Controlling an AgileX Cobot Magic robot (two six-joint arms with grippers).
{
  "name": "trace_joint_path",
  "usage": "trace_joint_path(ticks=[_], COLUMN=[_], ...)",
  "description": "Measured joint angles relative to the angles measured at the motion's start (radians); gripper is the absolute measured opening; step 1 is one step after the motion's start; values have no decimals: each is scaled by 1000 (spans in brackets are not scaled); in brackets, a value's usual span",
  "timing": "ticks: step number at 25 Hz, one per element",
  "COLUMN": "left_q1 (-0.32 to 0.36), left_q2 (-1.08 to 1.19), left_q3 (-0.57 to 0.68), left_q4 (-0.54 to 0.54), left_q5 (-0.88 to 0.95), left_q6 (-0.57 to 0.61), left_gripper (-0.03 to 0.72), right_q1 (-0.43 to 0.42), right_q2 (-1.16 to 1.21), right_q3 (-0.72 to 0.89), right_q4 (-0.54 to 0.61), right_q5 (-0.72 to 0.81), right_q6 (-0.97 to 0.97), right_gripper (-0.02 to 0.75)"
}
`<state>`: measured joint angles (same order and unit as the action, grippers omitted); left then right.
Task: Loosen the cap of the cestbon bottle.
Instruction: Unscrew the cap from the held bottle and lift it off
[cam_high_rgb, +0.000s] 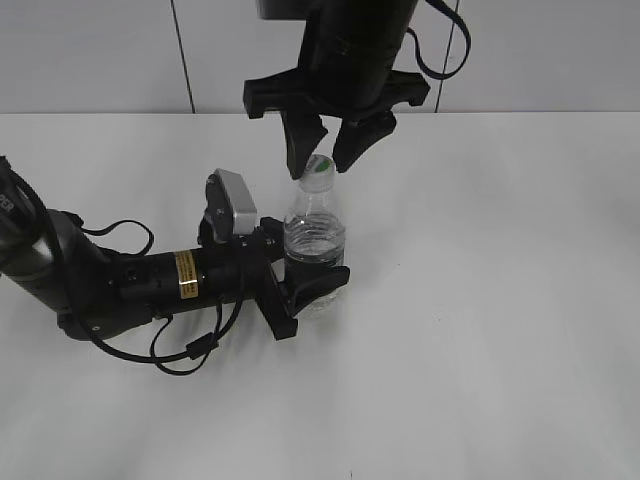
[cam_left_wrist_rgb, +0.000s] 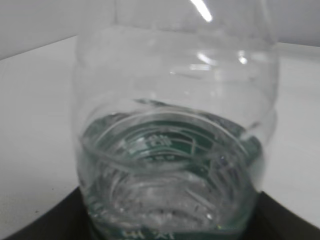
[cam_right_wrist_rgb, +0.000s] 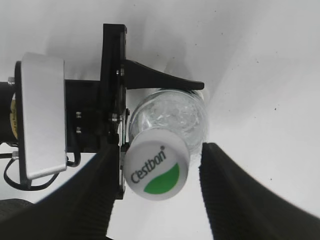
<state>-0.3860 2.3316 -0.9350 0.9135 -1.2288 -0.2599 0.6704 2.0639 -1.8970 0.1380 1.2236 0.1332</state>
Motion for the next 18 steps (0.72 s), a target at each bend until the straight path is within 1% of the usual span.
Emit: trace_joint_path(ticks=[3,6,15,18], left_q1=[0,0,1,1], left_q2=[0,0,0,0], left_q3=[0,0,0,0], left_q4=[0,1,3,3], left_q5=[0,-1,0,0], left_q6=[0,0,0,0], left_gripper=[410,410,410,410], right_q1=[0,0,0,0], right_q2=[0,0,5,8], right_q3=[0,0,0,0], right_q4=[9,16,29,32], right_q5=[0,0,0,0], right_q6=[-9,-19,-23,-27], right_gripper=[330,314,314,349])
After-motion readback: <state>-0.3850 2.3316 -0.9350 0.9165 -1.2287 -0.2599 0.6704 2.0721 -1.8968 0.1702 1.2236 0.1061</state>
